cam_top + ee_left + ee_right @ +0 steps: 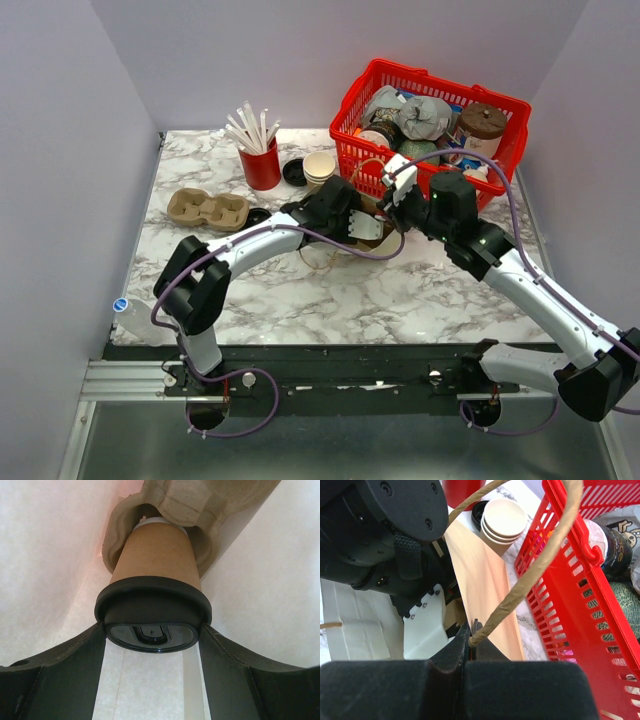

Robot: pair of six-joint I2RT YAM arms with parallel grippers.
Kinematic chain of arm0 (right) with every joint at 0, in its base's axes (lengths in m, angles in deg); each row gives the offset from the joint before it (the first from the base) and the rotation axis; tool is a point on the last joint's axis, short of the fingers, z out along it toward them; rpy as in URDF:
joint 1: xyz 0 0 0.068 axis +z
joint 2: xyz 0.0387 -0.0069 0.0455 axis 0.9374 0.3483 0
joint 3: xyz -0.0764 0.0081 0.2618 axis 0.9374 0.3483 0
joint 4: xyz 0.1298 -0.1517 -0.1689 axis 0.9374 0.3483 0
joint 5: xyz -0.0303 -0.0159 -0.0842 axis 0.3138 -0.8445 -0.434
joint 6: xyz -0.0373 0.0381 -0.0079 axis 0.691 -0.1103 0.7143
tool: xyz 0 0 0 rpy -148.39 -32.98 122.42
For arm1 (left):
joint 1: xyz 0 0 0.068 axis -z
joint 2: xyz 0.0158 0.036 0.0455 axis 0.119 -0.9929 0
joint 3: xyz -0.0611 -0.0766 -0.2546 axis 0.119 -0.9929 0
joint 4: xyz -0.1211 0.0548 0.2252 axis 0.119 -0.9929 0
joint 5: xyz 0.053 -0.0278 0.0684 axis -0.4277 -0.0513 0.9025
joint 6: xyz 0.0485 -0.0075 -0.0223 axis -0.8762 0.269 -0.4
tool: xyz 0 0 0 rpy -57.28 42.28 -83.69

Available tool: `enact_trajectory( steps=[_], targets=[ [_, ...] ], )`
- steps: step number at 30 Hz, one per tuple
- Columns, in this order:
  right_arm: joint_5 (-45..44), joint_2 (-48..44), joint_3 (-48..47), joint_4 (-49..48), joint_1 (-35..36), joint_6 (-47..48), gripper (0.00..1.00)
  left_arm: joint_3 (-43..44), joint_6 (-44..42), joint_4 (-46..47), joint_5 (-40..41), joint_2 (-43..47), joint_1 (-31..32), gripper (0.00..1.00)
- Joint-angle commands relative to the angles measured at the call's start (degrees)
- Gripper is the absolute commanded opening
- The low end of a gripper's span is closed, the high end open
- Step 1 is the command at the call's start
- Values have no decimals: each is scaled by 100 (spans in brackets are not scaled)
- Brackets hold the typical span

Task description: Pack the takeout coffee

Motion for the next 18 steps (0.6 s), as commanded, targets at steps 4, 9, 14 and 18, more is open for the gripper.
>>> enact_trajectory(
  steps=[4,9,14,18],
  targets=[
    [147,81,-203,295,-92,115,1,435,-751,-534,-571,-638,-70,4],
    [138,143,-247,286,-92,309,1,787,-997,-807,-818,-963,-70,3],
    [16,169,-273,321,-153,256,0,1024,-822,-623,-800,-1122,-70,35],
    [-73,231,-361,426,-285,151,1,920,-532,-420,-809,-763,-123,58]
  ],
)
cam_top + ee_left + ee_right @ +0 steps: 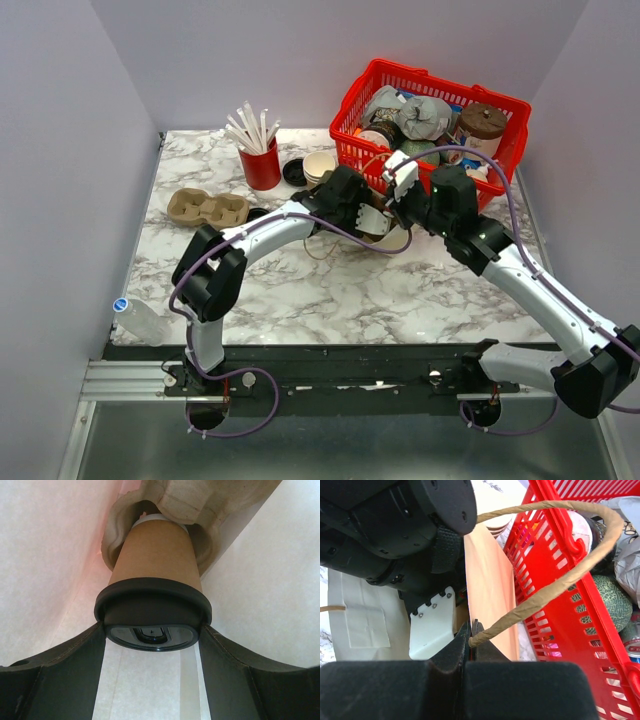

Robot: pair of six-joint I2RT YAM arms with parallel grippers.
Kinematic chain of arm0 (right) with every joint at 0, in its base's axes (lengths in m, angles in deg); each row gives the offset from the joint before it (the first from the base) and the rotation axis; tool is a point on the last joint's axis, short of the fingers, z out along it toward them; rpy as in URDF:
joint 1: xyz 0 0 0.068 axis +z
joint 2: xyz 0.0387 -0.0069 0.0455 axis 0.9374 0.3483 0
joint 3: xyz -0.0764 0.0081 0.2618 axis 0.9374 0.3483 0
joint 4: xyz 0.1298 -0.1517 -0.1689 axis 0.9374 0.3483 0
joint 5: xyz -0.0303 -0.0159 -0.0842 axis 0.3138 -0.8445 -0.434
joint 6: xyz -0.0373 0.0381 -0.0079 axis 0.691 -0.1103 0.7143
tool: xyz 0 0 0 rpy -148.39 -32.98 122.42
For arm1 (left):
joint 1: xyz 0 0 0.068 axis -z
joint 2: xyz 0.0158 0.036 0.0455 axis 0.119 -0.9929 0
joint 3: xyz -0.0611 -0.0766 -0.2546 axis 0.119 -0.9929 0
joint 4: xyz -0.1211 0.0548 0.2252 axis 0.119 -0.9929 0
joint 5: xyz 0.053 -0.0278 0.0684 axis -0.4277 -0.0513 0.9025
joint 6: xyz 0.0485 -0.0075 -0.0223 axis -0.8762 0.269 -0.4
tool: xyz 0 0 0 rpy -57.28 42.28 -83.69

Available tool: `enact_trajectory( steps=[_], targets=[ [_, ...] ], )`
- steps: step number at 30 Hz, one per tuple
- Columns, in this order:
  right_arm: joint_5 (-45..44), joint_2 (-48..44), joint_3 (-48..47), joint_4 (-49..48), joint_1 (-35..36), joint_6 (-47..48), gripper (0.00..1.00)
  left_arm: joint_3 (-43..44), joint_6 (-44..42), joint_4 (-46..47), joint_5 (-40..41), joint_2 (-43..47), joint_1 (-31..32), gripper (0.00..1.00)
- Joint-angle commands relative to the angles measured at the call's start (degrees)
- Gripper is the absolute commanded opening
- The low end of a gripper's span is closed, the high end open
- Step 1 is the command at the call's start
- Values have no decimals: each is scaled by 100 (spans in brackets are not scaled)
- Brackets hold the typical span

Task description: Pack the takeout coffee

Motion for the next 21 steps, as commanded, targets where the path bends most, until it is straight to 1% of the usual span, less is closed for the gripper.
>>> enact_trajectory(
  steps=[1,2,3,4,6,12,21],
  targets=[
    [-60,102,-282,342,-161,-105,0,-143,362,-132,-335,150,-53,63],
    [-68,120,-300,368,-239,-105,0,-187,510,-79,-343,220,-62,80],
    [-77,137,-352,429,-275,-105,0,-248,547,-61,-369,369,-70,87],
    [-68,155,-370,447,-319,-96,0,-292,599,-52,-404,449,-71,98],
    [-77,155,-371,465,-416,-18,0,-389,819,53,-440,641,-79,98],
    [-77,199,-353,474,-653,-26,0,-354,1223,-34,-668,888,-79,98],
    [72,260,-379,561,-847,9,0,-267,1145,-500,-905,933,-71,98]
  ],
)
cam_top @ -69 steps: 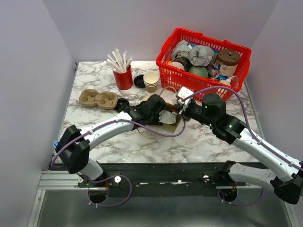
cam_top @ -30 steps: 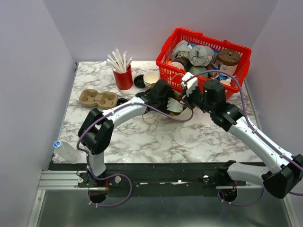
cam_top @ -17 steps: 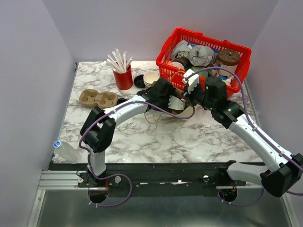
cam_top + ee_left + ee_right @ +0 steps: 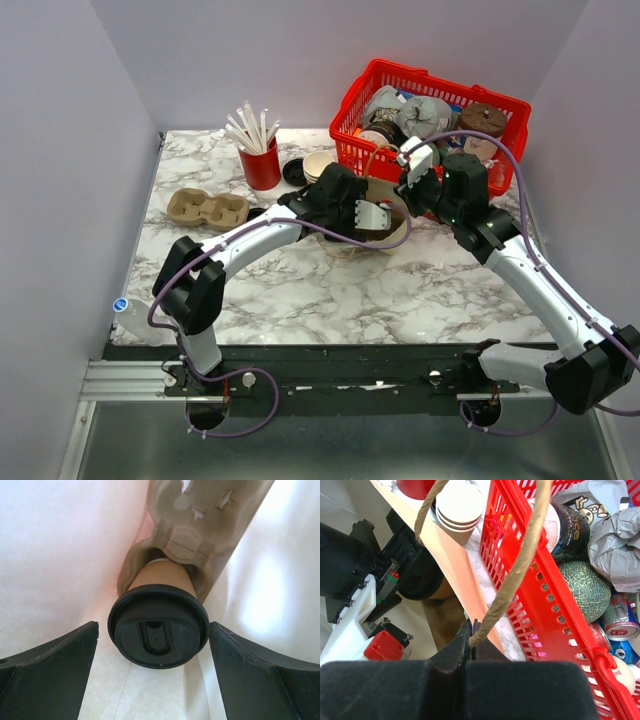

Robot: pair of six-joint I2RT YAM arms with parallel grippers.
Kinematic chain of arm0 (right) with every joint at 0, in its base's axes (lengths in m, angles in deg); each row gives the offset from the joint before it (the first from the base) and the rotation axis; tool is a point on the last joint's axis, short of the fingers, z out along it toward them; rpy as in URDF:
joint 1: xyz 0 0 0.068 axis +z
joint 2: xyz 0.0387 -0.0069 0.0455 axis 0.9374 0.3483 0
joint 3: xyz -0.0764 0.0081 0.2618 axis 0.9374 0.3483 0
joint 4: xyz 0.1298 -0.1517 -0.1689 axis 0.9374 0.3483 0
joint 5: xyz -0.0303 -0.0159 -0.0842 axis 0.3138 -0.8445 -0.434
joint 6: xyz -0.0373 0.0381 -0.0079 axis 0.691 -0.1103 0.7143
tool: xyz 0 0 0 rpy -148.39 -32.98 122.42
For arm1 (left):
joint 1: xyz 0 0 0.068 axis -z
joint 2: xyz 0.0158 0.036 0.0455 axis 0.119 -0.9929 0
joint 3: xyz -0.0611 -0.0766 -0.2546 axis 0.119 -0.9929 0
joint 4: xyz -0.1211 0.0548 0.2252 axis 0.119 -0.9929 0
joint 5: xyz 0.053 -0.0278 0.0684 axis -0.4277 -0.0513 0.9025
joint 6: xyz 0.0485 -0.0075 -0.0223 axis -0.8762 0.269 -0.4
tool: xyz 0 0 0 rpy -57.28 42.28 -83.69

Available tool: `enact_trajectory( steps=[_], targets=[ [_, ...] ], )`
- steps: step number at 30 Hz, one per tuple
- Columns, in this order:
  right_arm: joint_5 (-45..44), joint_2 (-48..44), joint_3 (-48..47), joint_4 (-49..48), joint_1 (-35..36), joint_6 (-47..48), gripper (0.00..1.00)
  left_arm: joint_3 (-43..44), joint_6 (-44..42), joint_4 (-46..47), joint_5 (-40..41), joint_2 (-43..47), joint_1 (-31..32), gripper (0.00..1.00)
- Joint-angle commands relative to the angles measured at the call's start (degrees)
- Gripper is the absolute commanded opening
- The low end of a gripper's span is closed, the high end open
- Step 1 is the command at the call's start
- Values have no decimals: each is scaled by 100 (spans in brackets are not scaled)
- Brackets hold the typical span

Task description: Pack the takeout coffee

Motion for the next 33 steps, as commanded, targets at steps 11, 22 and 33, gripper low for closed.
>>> enact_trajectory(
  steps=[11,22,33],
  targets=[
    [5,215,-293,536,-139,86,0,90,757,-35,-824,400,-51,98],
    [216,768,-855,896,-455,121,1,397,1266,371,-1166,409,-51,98],
    [154,1384,-1409,993,-719,253,1,907,2014,855,-1544,462,-60,98]
  ],
)
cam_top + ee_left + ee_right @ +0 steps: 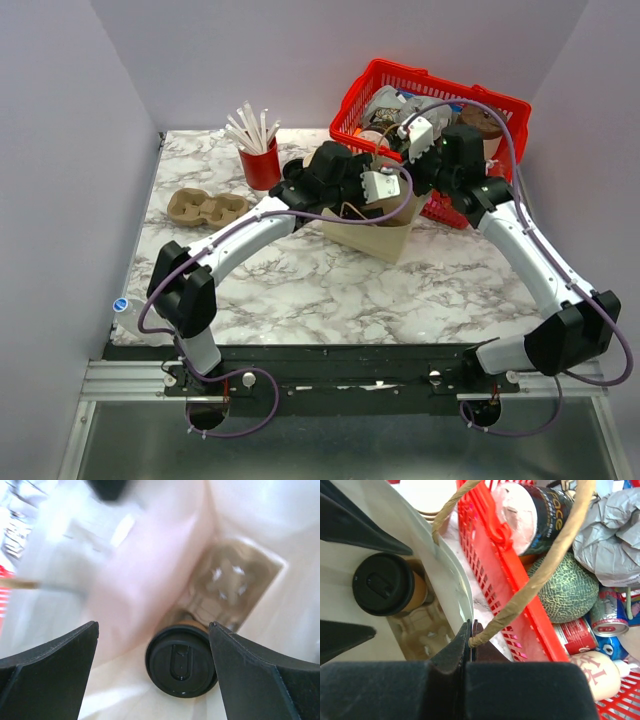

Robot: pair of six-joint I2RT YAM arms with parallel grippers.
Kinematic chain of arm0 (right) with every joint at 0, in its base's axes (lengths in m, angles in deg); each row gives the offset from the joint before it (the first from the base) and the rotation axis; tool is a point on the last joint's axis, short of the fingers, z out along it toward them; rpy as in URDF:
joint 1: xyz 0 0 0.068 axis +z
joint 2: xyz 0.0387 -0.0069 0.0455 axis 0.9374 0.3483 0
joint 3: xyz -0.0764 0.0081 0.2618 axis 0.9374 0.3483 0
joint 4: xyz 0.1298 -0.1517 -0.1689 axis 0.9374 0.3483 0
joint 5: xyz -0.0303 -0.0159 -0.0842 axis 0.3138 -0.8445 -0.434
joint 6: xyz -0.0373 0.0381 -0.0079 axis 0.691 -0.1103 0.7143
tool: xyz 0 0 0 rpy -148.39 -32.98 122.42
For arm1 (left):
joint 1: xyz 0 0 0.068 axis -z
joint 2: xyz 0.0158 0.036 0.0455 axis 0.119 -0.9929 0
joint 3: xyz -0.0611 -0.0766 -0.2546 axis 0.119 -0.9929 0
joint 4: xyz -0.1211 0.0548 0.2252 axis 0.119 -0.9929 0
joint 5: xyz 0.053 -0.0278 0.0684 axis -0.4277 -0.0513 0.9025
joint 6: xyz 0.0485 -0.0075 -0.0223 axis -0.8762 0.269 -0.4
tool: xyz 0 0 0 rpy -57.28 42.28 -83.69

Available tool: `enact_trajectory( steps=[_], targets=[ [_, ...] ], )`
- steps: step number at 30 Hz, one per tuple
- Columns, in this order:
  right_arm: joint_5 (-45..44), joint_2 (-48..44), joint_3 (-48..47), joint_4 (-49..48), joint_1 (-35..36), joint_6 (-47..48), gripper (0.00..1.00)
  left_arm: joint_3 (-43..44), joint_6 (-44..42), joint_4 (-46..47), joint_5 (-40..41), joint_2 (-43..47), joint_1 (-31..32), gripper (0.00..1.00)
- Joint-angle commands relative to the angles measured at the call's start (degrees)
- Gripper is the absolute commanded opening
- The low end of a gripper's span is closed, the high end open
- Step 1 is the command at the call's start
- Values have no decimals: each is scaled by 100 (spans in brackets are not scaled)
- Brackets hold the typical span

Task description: Pack the takeout coffee

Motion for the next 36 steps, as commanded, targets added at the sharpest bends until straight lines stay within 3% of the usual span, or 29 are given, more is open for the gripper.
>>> enact_trajectory(
  steps=[1,4,7,11,14,17,27,31,36],
  targets=[
    [-106,285,-279,346,-135,109,2,439,599,322,-462,285,-14,98],
    [-71,355,-429,381,-162,126,6,597,863,410,-471,329,-14,98],
    [-53,434,-657,539,-162,188,20,808,1092,489,-392,320,-31,98],
    [-53,505,-999,759,-179,214,51,1178,1478,445,-235,250,-75,98],
    [-53,557,-1377,882,-188,214,69,1476,1699,375,-208,206,-180,98],
    [-71,610,-1816,1014,-188,249,79,1714,1840,261,-137,188,-259,99],
    [439,592,-2459,881,-197,548,80,2189,2051,6,197,276,-567,98],
    [1079,357,-2170,883,-188,584,80,1865,2209,14,302,522,-611,98],
    [1292,162,-1844,873,-179,522,81,1846,2594,-749,-56,637,-778,98]
  ],
)
